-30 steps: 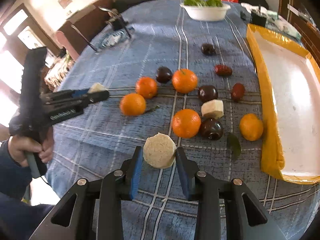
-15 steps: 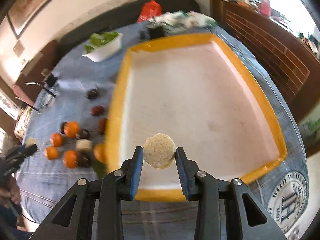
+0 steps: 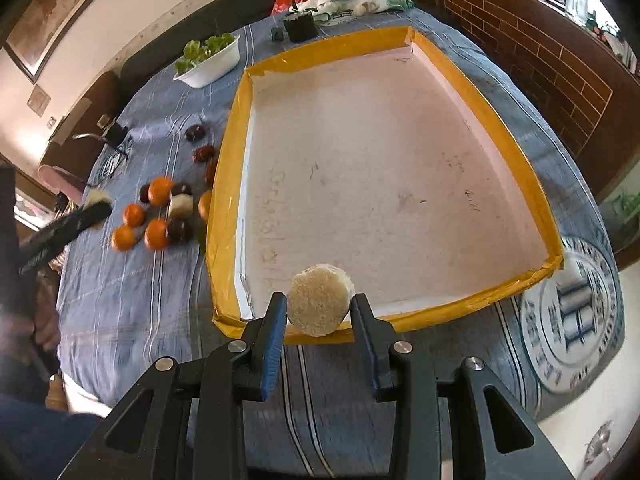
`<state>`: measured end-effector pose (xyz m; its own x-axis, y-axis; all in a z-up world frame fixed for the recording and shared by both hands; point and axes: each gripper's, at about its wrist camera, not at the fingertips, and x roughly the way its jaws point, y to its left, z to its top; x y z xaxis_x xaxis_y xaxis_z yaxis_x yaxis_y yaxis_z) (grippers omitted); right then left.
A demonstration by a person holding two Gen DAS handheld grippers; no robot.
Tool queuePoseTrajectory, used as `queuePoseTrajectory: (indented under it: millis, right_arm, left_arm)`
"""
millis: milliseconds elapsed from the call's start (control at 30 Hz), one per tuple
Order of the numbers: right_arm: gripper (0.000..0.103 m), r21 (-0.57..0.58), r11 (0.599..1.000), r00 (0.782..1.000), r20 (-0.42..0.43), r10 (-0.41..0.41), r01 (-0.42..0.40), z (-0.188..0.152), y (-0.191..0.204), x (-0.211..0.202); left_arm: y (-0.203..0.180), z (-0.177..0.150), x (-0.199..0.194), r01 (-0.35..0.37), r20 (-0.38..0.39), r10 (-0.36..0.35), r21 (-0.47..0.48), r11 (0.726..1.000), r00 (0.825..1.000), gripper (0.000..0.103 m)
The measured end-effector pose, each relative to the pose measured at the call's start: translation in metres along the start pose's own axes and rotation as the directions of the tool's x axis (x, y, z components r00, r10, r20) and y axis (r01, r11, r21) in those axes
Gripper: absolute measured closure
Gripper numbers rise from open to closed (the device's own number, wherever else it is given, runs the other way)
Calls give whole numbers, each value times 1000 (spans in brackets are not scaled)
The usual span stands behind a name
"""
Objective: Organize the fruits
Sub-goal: 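Carry both white pieces into the yellow tray and open both tools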
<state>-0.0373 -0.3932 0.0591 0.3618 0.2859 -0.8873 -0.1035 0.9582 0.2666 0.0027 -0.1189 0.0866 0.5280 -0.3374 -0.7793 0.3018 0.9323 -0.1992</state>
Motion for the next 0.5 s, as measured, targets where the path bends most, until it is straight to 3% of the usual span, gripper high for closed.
queuePoseTrajectory:
  millis: [267,500]
  right_arm:
    - [67,85,991,985,146,87,-100,32,-27,-48]
    - [67,59,992,976,195,95,-108,84,-32,-64]
  left_arm:
    - [-46,31,9,82,-6,-82,37,996,997,71]
    - [-97,78,19,135,-11,-135,92,987,991,71]
